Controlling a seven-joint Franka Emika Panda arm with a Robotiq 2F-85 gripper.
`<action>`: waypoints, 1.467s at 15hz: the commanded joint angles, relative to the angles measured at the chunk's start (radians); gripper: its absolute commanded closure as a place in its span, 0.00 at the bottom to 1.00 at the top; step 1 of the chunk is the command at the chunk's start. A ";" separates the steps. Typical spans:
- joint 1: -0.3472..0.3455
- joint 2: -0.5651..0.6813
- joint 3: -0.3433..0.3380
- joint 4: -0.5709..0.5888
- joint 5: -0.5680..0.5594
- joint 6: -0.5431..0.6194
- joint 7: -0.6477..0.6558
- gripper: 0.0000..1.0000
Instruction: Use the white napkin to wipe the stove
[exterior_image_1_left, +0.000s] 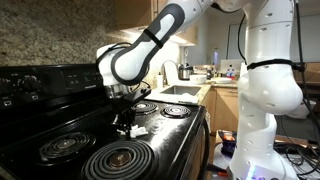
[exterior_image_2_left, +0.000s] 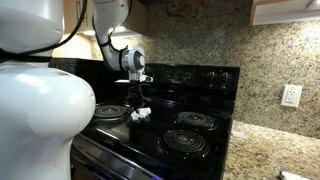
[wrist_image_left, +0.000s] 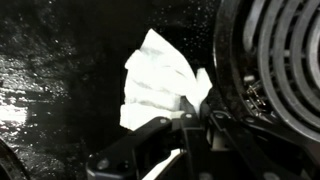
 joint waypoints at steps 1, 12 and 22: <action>0.049 0.130 0.040 -0.001 -0.008 0.119 0.092 0.91; 0.129 0.121 0.021 0.140 -0.266 0.071 0.273 0.92; 0.136 0.183 0.041 0.170 -0.182 0.123 0.243 0.91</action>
